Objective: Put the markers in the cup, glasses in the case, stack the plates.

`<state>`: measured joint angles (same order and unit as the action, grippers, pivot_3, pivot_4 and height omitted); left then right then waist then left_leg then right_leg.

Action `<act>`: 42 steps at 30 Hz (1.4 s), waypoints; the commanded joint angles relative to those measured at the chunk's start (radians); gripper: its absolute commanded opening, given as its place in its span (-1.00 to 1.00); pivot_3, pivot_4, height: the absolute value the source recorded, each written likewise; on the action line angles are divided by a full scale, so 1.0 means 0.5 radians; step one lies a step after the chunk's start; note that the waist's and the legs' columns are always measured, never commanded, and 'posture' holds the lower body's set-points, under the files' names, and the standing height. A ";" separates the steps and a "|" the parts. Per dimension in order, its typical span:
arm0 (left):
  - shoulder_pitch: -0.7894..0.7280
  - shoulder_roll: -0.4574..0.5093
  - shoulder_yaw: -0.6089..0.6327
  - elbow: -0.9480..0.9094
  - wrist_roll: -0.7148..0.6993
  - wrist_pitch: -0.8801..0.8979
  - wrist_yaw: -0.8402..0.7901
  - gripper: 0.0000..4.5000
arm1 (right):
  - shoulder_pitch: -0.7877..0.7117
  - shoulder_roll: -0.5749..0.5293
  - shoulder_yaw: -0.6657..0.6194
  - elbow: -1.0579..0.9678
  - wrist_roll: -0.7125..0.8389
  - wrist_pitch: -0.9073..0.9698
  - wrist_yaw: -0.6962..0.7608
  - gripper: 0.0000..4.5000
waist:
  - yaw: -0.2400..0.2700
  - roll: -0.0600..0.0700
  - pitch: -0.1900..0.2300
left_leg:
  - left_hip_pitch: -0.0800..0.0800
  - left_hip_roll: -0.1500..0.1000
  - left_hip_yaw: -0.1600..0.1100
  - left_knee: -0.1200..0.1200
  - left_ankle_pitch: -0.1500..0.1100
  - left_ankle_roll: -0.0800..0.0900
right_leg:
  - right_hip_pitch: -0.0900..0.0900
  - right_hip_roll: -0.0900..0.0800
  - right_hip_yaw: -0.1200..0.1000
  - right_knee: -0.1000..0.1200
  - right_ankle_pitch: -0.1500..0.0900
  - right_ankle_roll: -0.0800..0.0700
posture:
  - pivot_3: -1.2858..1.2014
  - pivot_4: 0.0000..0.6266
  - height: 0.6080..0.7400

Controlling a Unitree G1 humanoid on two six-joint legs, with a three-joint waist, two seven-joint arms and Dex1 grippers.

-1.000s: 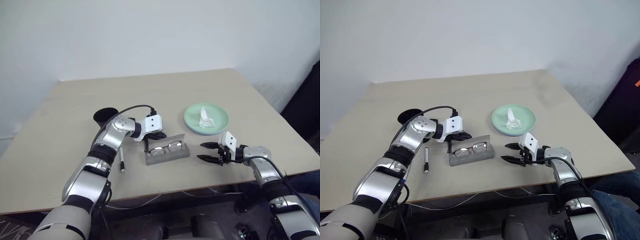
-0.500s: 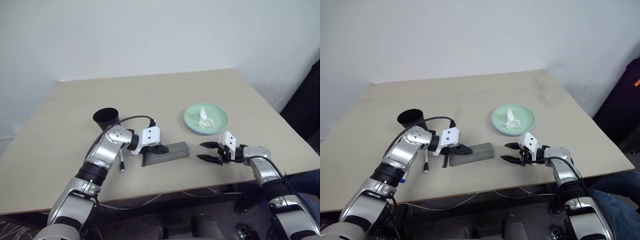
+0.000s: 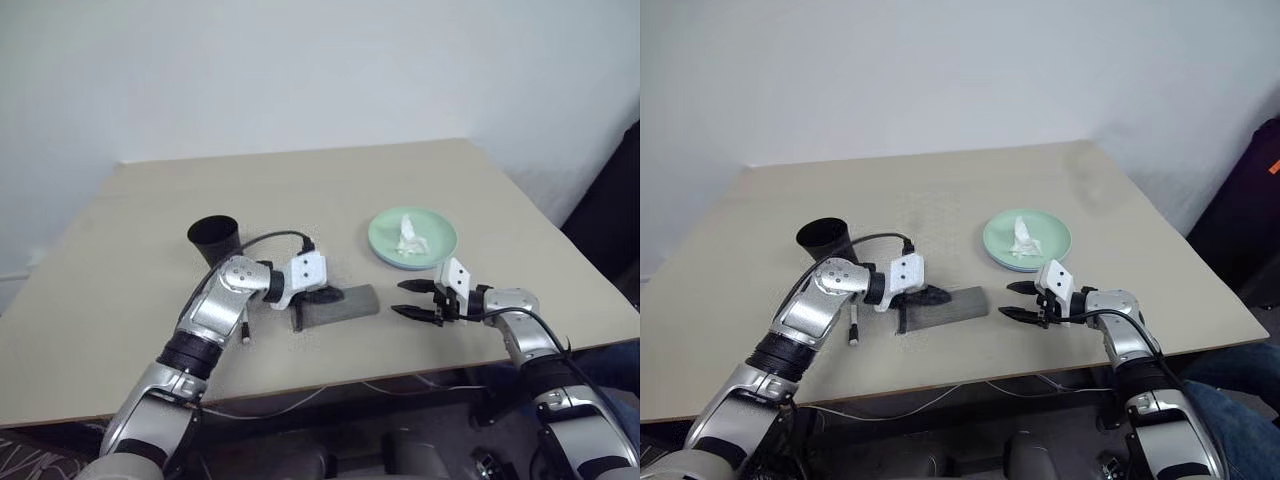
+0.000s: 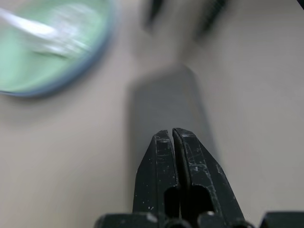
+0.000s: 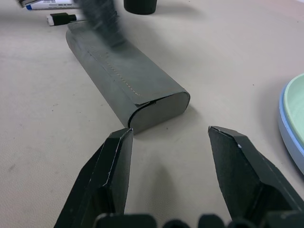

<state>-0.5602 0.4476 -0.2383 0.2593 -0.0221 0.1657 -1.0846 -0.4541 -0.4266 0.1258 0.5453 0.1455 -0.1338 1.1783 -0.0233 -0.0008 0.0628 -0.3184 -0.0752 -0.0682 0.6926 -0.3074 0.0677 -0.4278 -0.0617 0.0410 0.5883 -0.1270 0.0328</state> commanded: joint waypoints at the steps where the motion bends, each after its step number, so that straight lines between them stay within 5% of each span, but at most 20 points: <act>1: 0.016 -0.008 0.251 -0.133 -0.160 0.075 0.189 -0.99 | -0.040 -0.003 -0.043 -0.071 0.056 -0.011 -0.001 0.22 | -0.006 0.000 0.000 | 0.000 0.001 0.001 0.000 -0.001 -0.001 | -0.002 0.000 0.000 0.001 0.000 0.000 | 0.03 -1.00 1.00; 9: 0.462 -0.089 0.577 -0.649 -0.253 0.461 0.784 -0.99 | -0.092 -0.010 -0.065 -0.113 0.128 0.029 0.043 0.22 | -0.004 0.001 0.000 | 0.002 0.004 0.000 -0.003 -0.007 -0.006 | -0.002 0.003 -0.002 0.000 0.000 0.000 | 0.03 -1.00 1.00; 22: 0.843 -0.488 0.587 -1.190 0.149 1.195 1.897 -0.99 | -0.138 0.009 -0.056 -0.015 0.124 -0.001 0.102 0.22 | 0.003 0.000 0.000 | 0.008 0.006 0.001 -0.003 -0.011 -0.014 | 0.004 0.005 -0.002 0.001 0.000 0.000 | 0.03 -1.00 1.00; 25: 0.828 -0.555 0.631 -1.196 0.174 1.306 2.027 -0.74 | -0.151 0.018 -0.052 0.001 0.120 -0.006 0.109 0.22 | 0.002 -0.001 0.000 | 0.011 0.009 0.002 -0.003 -0.011 -0.014 | 0.007 0.010 -0.001 0.000 0.000 0.000 | 0.03 -1.00 1.00; 31: 0.773 -0.614 0.697 -1.175 0.228 1.467 2.220 0.17 | -0.145 0.022 -0.047 -0.016 0.118 -0.006 0.115 0.22 | 0.002 -0.001 0.000 | 0.014 0.020 0.004 -0.003 -0.013 -0.017 | 0.007 0.019 -0.001 0.000 0.000 0.000 | 0.03 -1.00 1.00; 42: 0.682 -0.725 0.813 -1.159 0.153 1.768 2.293 0.17 | -0.107 0.005 -0.057 -0.045 0.115 -0.010 0.092 0.22 | 0.000 -0.002 0.001 | 0.017 0.026 0.008 -0.004 -0.015 -0.020 | 0.007 0.024 -0.001 0.000 0.000 -0.001 | 0.03 -1.00 1.00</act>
<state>-0.1880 0.0811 0.1611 -0.2923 0.0565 1.0375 0.0495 -0.4979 -0.4166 0.1151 0.5597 0.1874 -0.1238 1.2255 -0.0232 -0.0016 0.0632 -0.3100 -0.0621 -0.0639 0.6907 -0.3150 0.0575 -0.4244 -0.0497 0.0403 0.5882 -0.1272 0.0325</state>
